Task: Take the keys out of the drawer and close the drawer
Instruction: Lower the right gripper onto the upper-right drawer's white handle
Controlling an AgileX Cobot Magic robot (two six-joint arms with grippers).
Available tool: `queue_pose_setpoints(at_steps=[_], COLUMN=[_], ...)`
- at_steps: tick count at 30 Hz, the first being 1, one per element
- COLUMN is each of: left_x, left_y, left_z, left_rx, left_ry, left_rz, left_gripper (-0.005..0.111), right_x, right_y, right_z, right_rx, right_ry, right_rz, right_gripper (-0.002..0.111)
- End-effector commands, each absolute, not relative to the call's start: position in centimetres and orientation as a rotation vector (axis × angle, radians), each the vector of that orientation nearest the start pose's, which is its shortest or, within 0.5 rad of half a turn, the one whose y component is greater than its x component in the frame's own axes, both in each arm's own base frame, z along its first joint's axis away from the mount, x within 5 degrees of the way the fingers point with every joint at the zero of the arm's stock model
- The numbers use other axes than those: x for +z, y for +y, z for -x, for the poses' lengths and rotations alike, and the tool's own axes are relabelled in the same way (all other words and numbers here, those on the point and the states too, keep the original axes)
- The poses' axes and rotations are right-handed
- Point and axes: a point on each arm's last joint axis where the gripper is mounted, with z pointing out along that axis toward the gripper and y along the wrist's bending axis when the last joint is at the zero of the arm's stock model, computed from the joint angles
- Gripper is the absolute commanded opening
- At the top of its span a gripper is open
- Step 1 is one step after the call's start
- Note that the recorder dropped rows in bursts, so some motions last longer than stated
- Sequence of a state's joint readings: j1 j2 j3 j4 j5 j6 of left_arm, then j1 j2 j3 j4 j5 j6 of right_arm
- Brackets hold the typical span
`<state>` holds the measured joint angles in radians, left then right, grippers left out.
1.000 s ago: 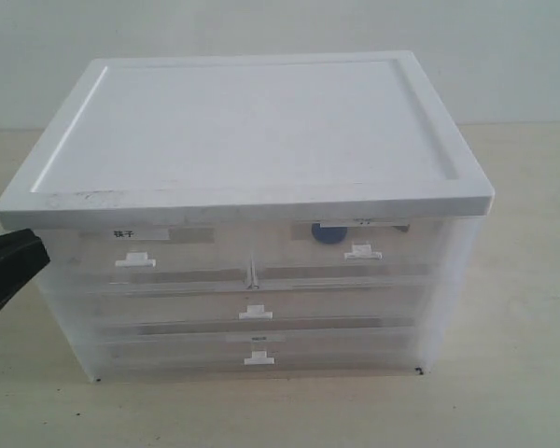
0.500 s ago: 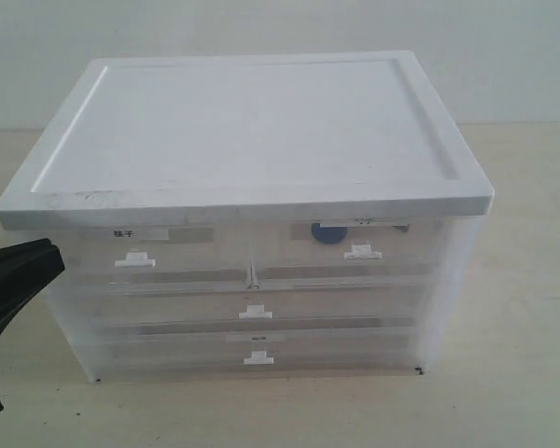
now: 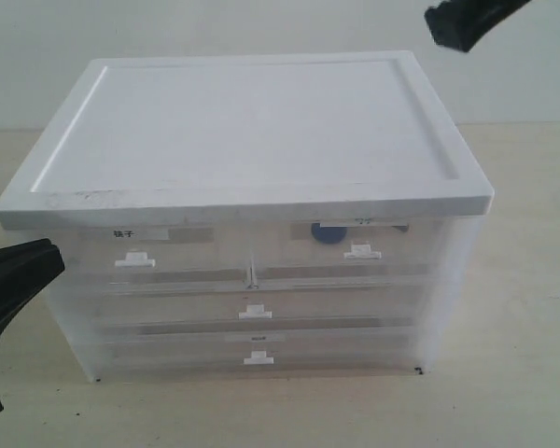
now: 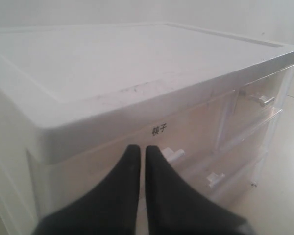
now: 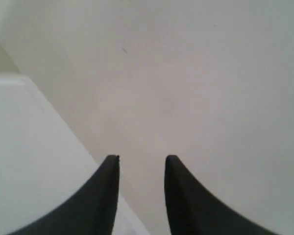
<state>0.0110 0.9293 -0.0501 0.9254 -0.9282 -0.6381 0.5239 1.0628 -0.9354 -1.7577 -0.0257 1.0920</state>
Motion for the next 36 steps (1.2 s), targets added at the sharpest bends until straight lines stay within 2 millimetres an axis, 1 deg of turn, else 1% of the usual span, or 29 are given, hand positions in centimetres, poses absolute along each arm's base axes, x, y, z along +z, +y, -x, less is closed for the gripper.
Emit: queue_pose_setpoints(at_steps=[1, 3, 5, 9, 10, 12, 16, 18, 20, 22, 24, 26, 31, 34, 36], left_x=[20.1, 20.1, 20.2, 20.1, 20.1, 20.1, 20.0, 20.0, 20.0, 20.0, 20.0, 20.0, 19.9, 19.9, 19.9], left_y=[-5.7, -5.7, -5.7, -5.7, -5.7, -5.7, -5.6, -5.6, -5.6, -5.6, -5.6, -5.6, -5.5, -5.5, -5.5], left_z=[-12.3, -12.3, -12.3, -12.3, -12.3, -12.4, -12.4, -12.4, -12.4, -12.4, -12.4, -12.4, -12.5, -12.5, -12.5], left_rx=[-0.559, -0.563, -0.564, -0.563, -0.561, -0.556, -0.553, -0.553, -0.552, -0.552, -0.552, -0.552, -0.535, -0.535, -0.537], left_ry=[1.592, 1.587, 1.586, 1.587, 1.590, 1.597, 1.600, 1.600, 1.603, 1.603, 1.603, 1.603, 1.624, 1.624, 1.625], left_rz=[-0.528, -0.529, -0.529, -0.529, -0.528, -0.527, -0.526, -0.526, -0.526, -0.526, -0.526, -0.526, -0.511, -0.508, -0.507], left_gripper=[0.005, 0.005, 0.005, 0.005, 0.005, 0.005, 0.005, 0.005, 0.005, 0.005, 0.005, 0.005, 0.005, 0.005, 0.005], right_x=[38.7, 38.7, 38.4, 36.8, 36.5, 36.0, 35.4, 34.3, 32.6, 30.9, 29.2, 28.2, 26.4, 25.3, 25.0], right_y=[11.6, 11.8, 12.7, 15.3, 15.7, 16.3, 17.3, 18.1, 18.8, 19.1, 19.4, 19.8, 21.4, 21.8, 21.9], right_z=[-20.0, -19.4, -18.4, -15.8, -15.2, -13.9, -11.6, -10.3, -9.6, -9.5, -9.8, -10.2, -10.6, -10.7, -10.8], right_rx=[-0.583, -0.667, -0.685, -0.586, -0.569, -0.549, -0.514, -0.448, -0.402, -0.419, -0.506, -0.594, -0.629, -0.643, -0.642], right_ry=[1.369, 1.408, 1.420, 1.444, 1.455, 1.485, 1.479, 1.443, 1.391, 1.356, 1.298, 1.232, 1.220, 1.248, 1.288], right_rz=[0.869, 0.855, 0.911, 1.161, 1.204, 1.257, 1.359, 1.489, 1.606, 1.673, 1.717, 1.723, 1.732, 1.764, 1.743], right_gripper=[0.029, 0.029, 0.029, 0.029, 0.029, 0.029, 0.029, 0.029, 0.029, 0.028, 0.029, 0.029, 0.028, 0.028, 0.028])
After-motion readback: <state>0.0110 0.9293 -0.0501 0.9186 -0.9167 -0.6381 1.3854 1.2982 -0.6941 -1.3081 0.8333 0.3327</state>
